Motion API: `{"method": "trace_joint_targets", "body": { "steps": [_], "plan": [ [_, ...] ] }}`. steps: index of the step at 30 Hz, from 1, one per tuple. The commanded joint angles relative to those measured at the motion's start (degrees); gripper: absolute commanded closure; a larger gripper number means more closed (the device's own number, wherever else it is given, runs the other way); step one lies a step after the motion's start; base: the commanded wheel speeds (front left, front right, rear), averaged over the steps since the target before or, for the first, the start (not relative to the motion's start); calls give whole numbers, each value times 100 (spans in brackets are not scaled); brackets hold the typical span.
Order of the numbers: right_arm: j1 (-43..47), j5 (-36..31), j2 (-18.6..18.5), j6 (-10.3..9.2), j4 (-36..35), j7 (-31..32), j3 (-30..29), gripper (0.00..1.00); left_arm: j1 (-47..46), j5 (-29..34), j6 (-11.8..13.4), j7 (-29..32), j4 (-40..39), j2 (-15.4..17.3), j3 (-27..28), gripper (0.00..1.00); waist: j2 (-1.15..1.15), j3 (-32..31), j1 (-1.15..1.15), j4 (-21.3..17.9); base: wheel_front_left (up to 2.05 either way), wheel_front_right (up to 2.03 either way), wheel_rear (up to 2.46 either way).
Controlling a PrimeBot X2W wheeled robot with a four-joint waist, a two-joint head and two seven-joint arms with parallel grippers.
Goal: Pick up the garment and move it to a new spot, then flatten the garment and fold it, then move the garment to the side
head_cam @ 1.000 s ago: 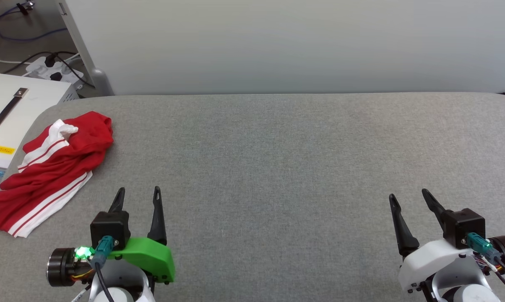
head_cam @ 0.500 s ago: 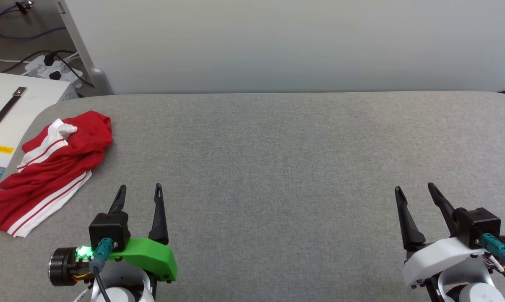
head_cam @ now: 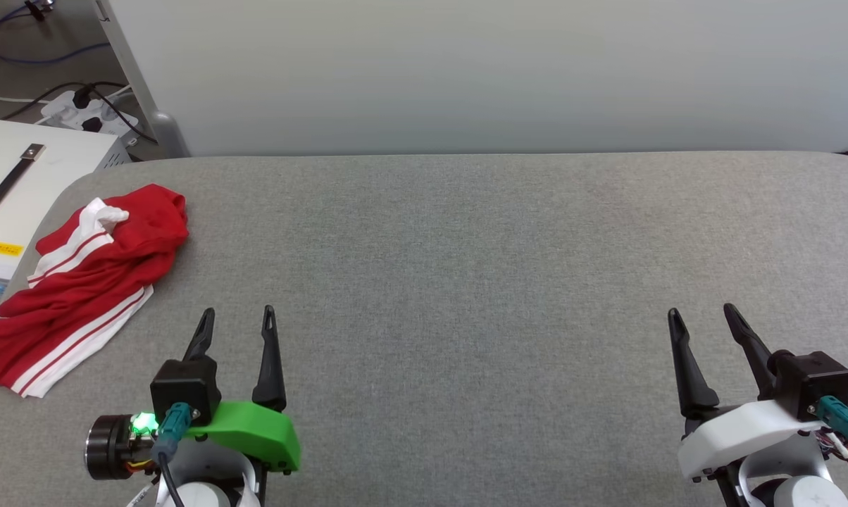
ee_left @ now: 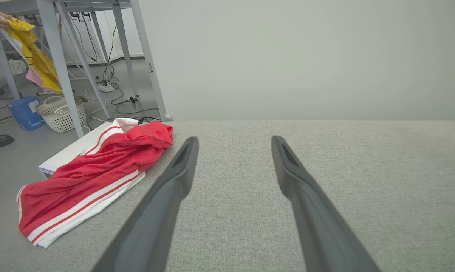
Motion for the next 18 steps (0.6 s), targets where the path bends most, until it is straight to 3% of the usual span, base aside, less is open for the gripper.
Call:
{"method": "trace_joint_targets", "body": {
  "steps": [1, 18],
  "plan": [
    [50, 96, 3, -2, -56, -63, 0, 0, 19, -58, 33, -64, 4, -8, -18, 0, 0, 5, 0, 0, 0, 0, 0],
    [139, 299, 4, -3, -82, -261, 51, 0, 77, -223, -14, -263, 95, -12, -94, 0, 0, 4, 0, 0, 0, 0, 0]
  ]
}}
